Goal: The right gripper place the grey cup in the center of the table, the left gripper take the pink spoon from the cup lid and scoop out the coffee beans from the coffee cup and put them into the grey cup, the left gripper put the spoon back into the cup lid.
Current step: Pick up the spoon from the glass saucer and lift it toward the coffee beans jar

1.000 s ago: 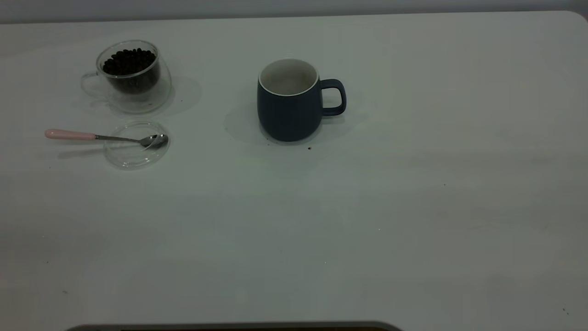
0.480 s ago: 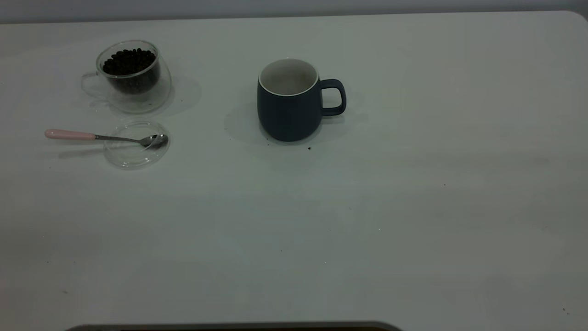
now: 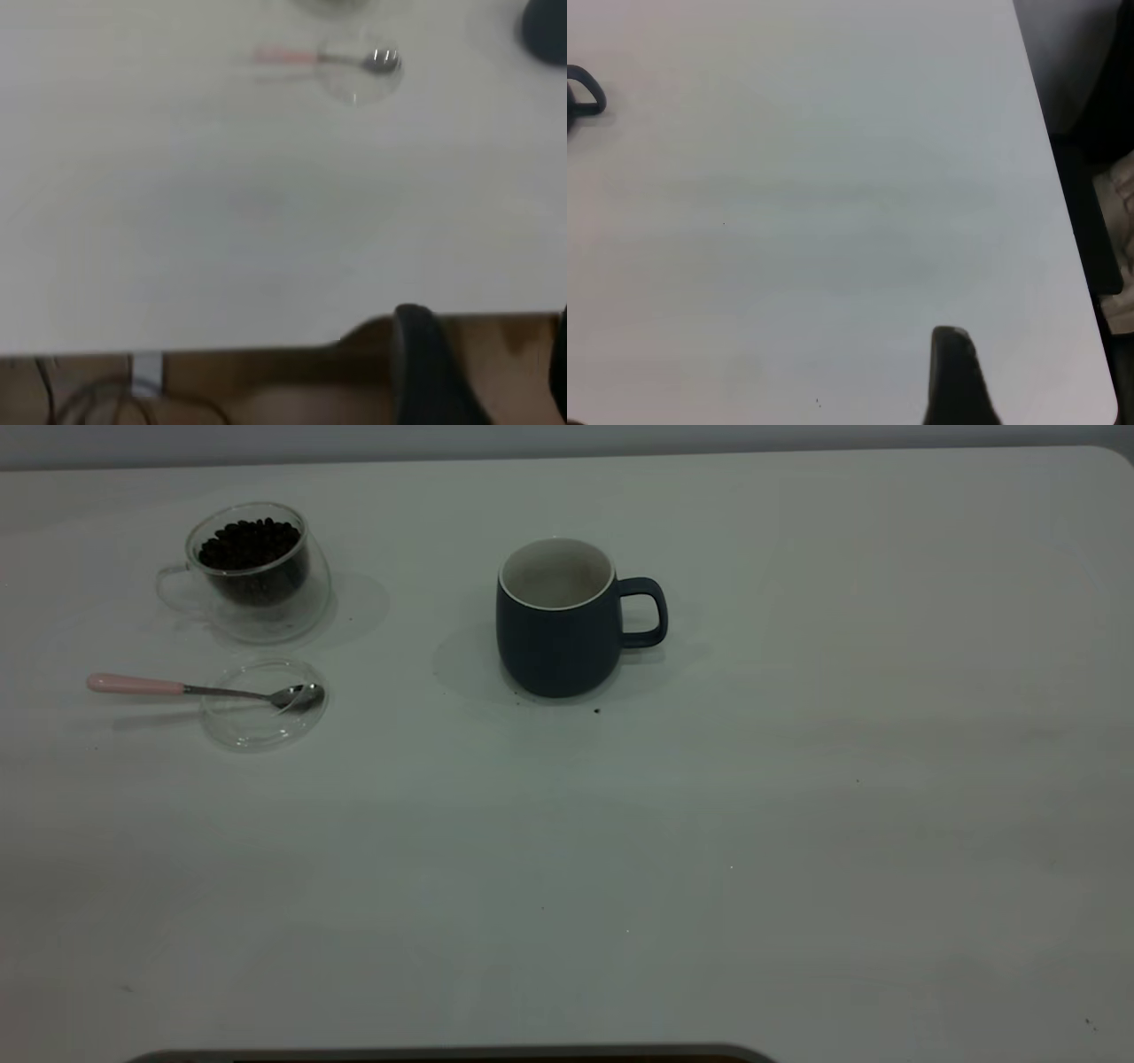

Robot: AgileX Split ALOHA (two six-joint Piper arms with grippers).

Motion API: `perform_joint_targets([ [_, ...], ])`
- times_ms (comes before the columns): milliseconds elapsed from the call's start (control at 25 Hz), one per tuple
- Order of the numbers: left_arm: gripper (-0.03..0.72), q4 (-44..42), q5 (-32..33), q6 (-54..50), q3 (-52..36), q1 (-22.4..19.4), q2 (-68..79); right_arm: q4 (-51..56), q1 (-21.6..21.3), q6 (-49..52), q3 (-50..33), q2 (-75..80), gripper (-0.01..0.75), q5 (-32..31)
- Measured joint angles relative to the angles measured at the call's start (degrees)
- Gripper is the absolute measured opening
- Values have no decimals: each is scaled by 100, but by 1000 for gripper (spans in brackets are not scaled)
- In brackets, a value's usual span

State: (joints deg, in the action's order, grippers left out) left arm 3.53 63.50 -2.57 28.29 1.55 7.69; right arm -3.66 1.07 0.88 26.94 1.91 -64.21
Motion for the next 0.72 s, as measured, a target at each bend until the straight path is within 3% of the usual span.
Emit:
perform_joint_targets([
  [160,399,66,-796,-556,101,0,1425,0,0,0,0,0,510,0],
  [400,399,66,-2486,-819,133,0,3719,0,0,0,0,0,510,0],
  [600,399,-24,-2975,-823,785,-17,5675,0,0,0,0,0,510,0],
  [720,399,-36,-3035,-823,1475,-354,6709,0,0,0,0,0,510,0],
])
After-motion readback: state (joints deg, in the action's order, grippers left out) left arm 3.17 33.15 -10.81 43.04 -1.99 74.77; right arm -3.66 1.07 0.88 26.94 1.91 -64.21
